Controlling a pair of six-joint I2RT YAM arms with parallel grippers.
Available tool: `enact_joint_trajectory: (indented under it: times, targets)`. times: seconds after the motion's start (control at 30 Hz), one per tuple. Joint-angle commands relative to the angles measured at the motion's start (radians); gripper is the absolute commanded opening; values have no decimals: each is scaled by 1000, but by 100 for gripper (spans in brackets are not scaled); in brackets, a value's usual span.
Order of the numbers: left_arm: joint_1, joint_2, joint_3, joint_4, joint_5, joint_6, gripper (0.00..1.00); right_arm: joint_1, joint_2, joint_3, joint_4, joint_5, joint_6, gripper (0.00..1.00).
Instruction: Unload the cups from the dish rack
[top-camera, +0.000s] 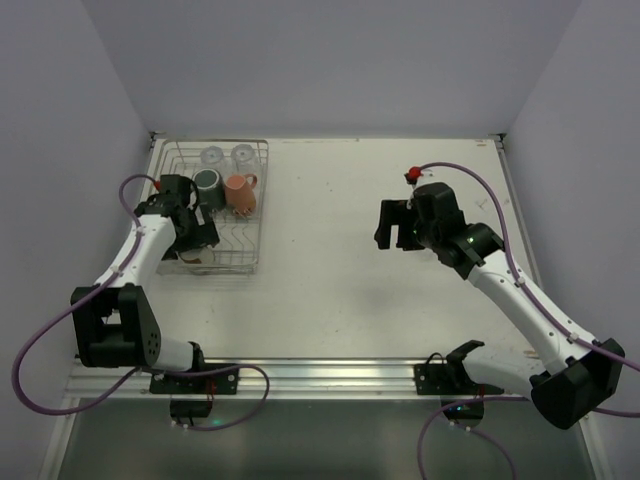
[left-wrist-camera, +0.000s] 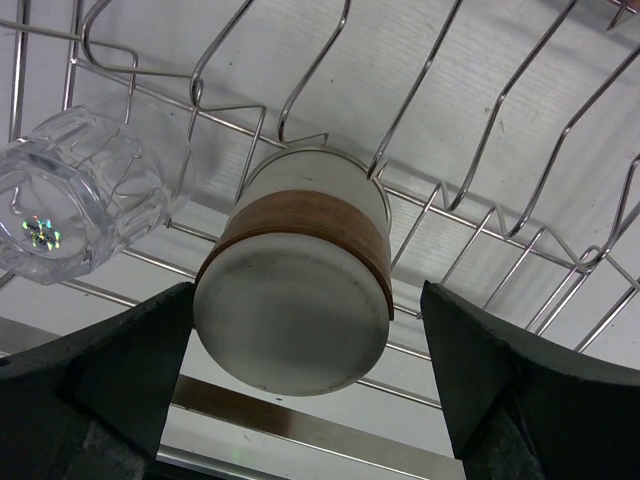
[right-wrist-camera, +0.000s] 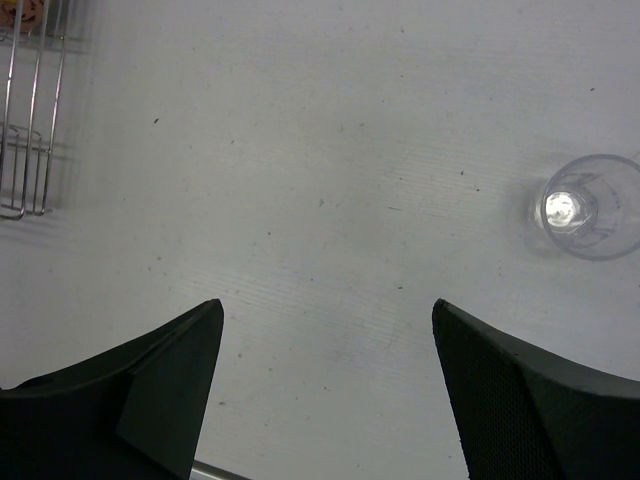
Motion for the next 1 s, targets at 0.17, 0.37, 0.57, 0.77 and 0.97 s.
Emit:
enact_joint_trajectory:
  times: [0.17,0.37,0.57,0.77,0.97]
  targets:
    - [12,5,25,32,25,18,70,5,-17,-4,32,-27,-15,87]
    - [12,-25,9,27,11,18,26,7,1,20,34,-55,-8,87]
    - [12,-84,64,-39,-18,19,0,22,55,72,37,-93,8,87]
    - [9,-212,213,-89,92,15,0,27,110,143,99,-307,40,88]
    - [5,-302,209,59,500,-11,0,27,176,180,245,-591,188,87]
